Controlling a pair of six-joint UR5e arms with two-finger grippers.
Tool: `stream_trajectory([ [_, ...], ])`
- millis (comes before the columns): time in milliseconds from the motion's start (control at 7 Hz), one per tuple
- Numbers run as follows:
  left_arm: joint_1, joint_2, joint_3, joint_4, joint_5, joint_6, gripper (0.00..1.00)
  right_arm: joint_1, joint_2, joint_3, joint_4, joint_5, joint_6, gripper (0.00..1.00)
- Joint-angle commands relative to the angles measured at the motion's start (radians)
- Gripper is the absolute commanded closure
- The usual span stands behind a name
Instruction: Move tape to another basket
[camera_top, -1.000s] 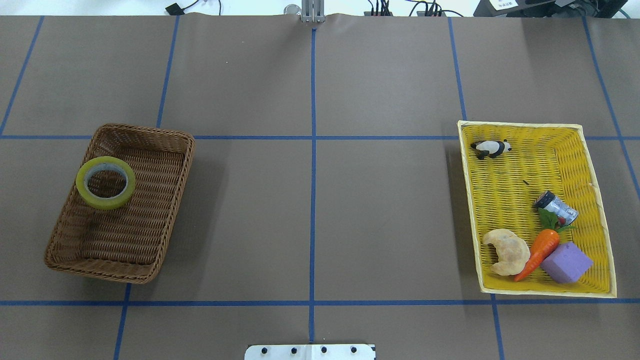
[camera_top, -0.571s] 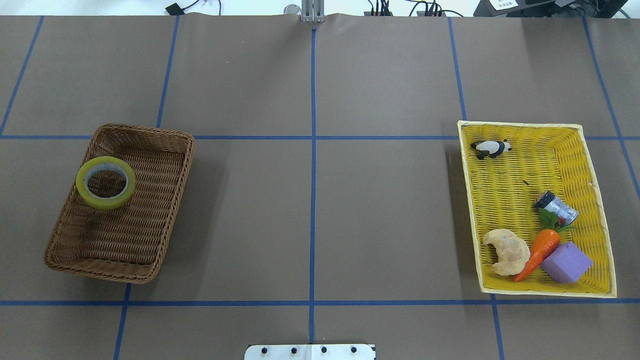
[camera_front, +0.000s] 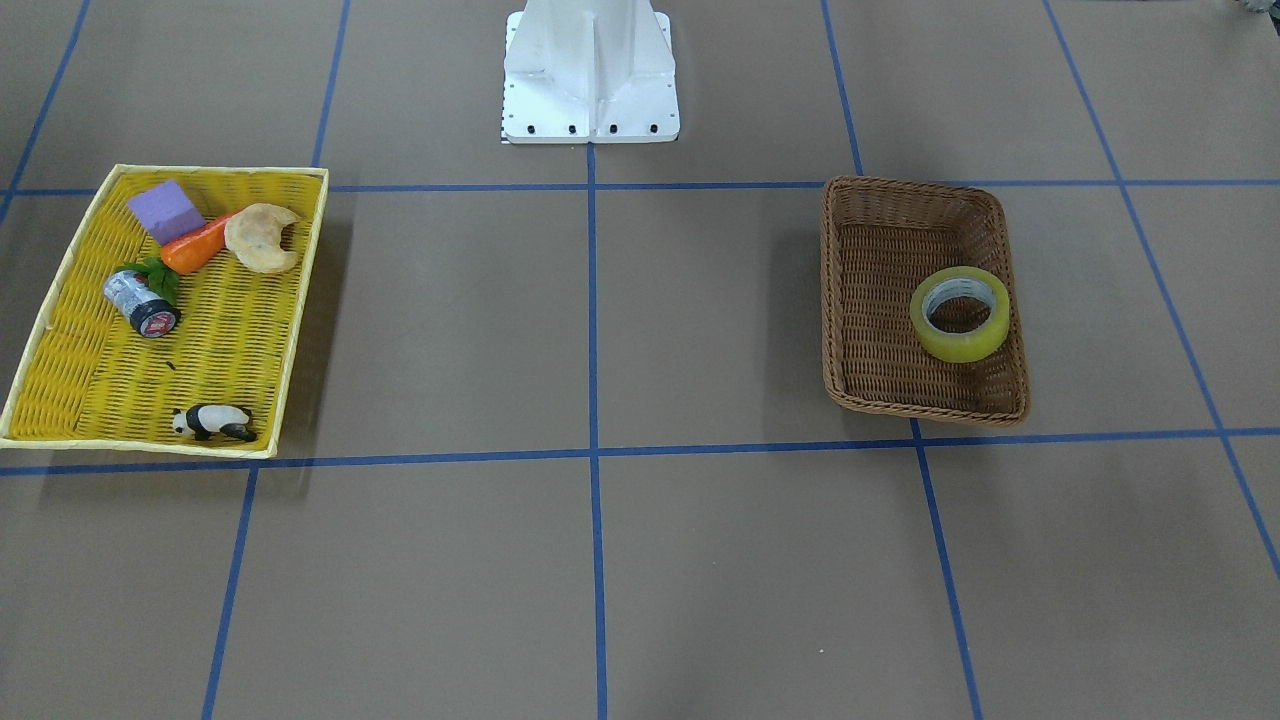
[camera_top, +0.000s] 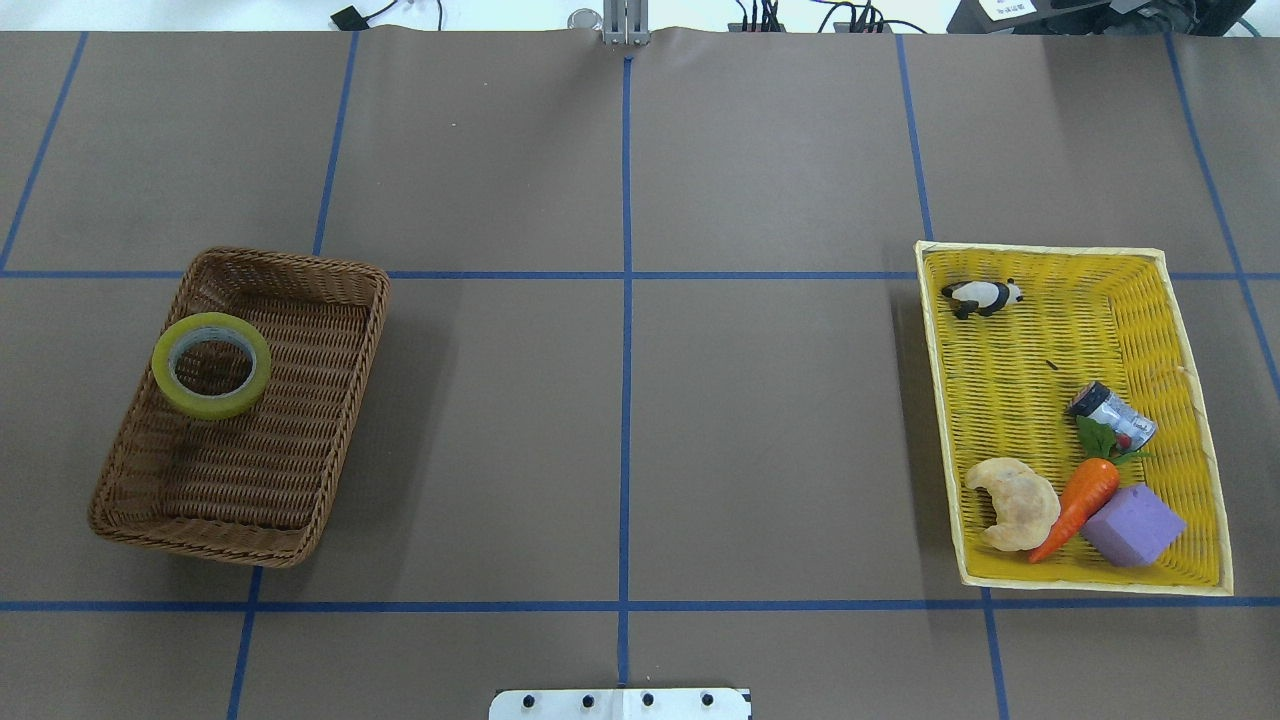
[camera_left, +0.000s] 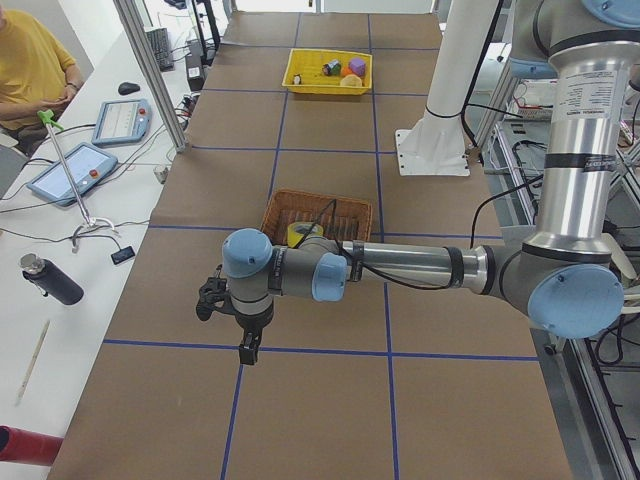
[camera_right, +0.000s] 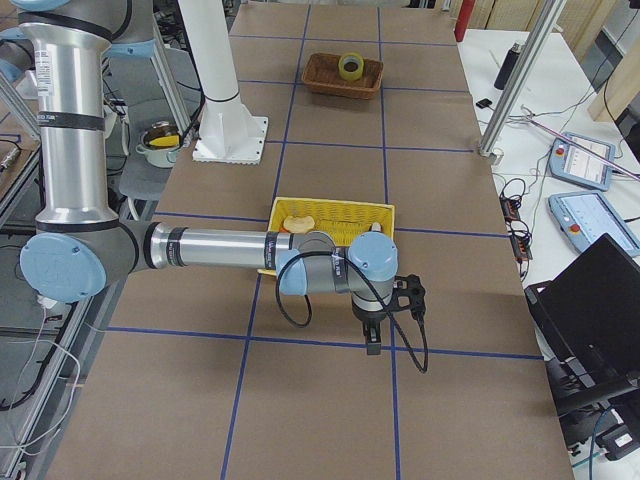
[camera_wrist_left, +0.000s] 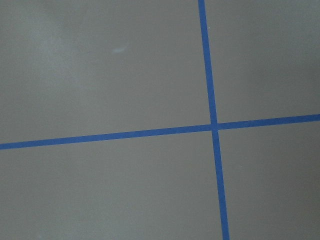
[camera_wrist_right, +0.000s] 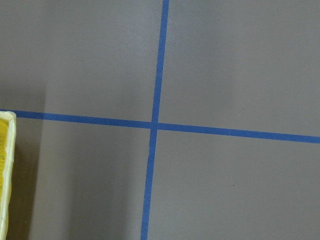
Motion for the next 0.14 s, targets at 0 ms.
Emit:
stream_trajectory([
  [0, 0.000, 0.002, 0.001, 0.001, -0.001, -0.002, 0.01, 0.000, 0.000, 0.000, 0.001, 0.000, 0.000, 0.00],
])
